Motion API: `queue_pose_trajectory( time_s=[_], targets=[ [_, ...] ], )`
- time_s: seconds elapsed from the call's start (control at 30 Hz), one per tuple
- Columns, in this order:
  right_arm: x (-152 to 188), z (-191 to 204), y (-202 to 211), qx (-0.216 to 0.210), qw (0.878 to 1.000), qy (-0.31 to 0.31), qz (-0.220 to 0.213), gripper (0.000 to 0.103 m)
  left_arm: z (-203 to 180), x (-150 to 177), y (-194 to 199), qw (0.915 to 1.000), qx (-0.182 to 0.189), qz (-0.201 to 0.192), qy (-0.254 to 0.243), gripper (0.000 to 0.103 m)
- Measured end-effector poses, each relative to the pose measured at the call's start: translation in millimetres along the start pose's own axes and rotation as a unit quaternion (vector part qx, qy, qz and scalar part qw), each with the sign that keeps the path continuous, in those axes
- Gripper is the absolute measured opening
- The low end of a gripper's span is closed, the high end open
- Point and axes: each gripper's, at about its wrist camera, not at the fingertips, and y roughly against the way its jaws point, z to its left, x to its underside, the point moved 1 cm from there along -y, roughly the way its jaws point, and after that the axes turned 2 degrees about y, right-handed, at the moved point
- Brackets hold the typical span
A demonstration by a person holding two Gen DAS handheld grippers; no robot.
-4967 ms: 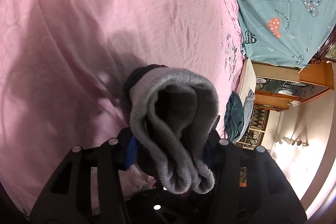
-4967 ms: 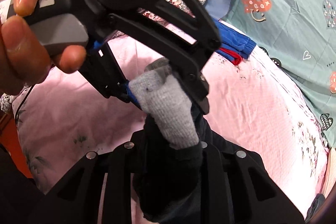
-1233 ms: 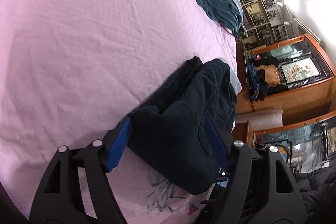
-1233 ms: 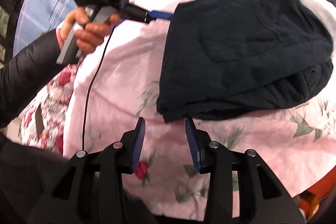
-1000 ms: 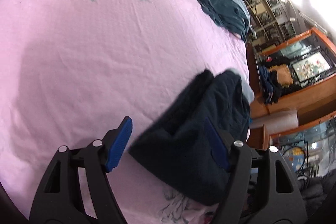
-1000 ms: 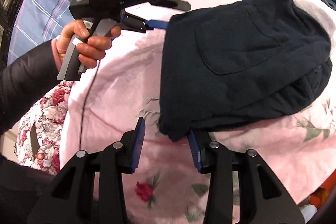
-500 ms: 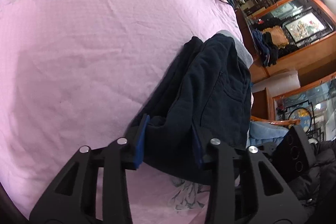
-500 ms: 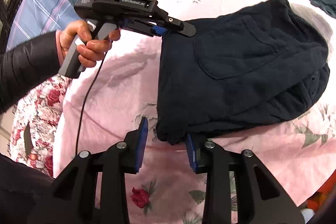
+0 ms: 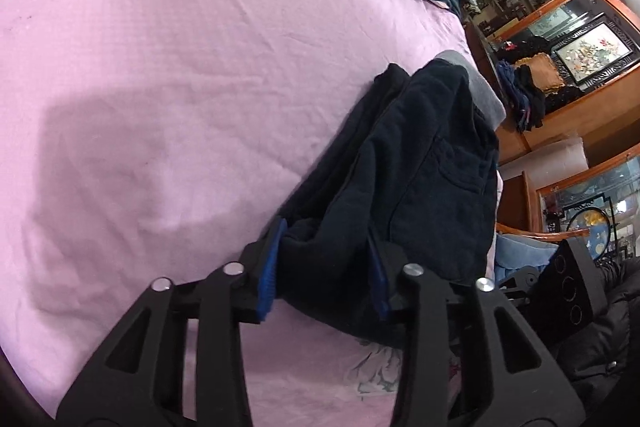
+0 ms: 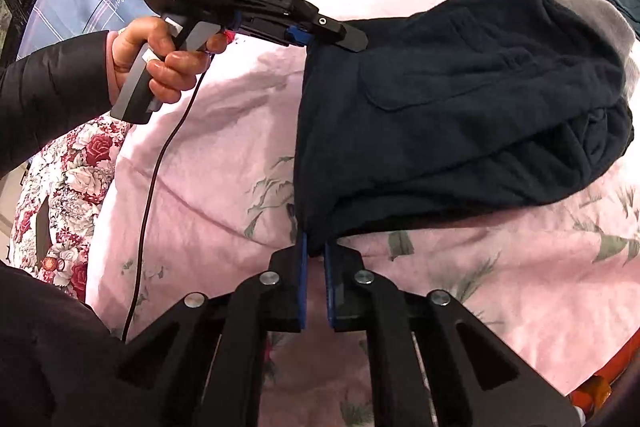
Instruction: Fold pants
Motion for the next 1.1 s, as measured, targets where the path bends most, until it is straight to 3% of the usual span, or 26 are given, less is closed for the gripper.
queue_pose_trajectory(
  time_s=[0.03, 0.2, 0.27, 0.37, 0.47, 0.53, 0.67, 0.8, 0.9, 1.0, 1.1],
  targets=[
    [-1.1, 2.2, 2.7, 0.000, 1.000, 0.007, 0.007, 0.011, -0.2, -0.9, 3.4, 0.9999, -0.015, -0.001, 0.006, 0.067],
    [-1.2, -5.4, 45.8, -0.008, 1.000, 0.021, 0.014, 0.011, -10.5, -3.8, 37.0, 0.9976, -0.054, -0.041, 0.015, 0.068],
    [-6.0, -15.7, 66.0, -0.012, 1.000, 0.008, 0.003, 0.011, -28.5, -3.5, 55.8, 0.9961, -0.044, -0.077, 0.006, 0.068],
    [-27.7, -42.6, 94.9, 0.005, 0.998, -0.036, -0.048, 0.013, -62.9, 0.8, 64.8, 0.9933, -0.006, -0.113, -0.024, 0.068],
    [-50.8, -66.1, 99.0, 0.030, 0.994, -0.060, -0.088, 0.019, -84.4, 7.9, 47.9, 0.9932, 0.015, -0.105, -0.049, 0.069],
    [-63.0, -80.6, 91.8, 0.056, 0.991, -0.064, -0.103, 0.019, -86.7, 14.3, 25.4, 0.9952, 0.007, -0.083, -0.050, 0.069],
    [-56.4, -124.8, 68.8, 0.118, 0.986, -0.090, -0.072, 0.019, -70.0, 27.1, -2.8, 0.9977, 0.001, -0.064, -0.020, 0.068],
    [-31.2, -160.4, 70.0, 0.074, 0.985, -0.136, -0.072, 0.010, -59.7, 35.4, -0.8, 0.9968, 0.024, -0.076, -0.001, 0.067],
    [-36.4, -157.4, 72.6, 0.083, 0.985, -0.138, -0.060, 0.010, -61.8, 37.0, 3.1, 0.9966, 0.007, -0.081, 0.011, 0.064],
    [-52.8, -137.0, 89.1, 0.088, 0.987, -0.120, -0.058, 0.017, -83.3, 41.3, 21.7, 0.9933, -0.043, -0.106, 0.013, 0.067],
    [-75.8, -116.9, 105.8, 0.071, 0.990, -0.083, -0.087, 0.025, -111.0, 53.7, 31.7, 0.9908, -0.032, -0.131, -0.008, 0.071]
  ],
)
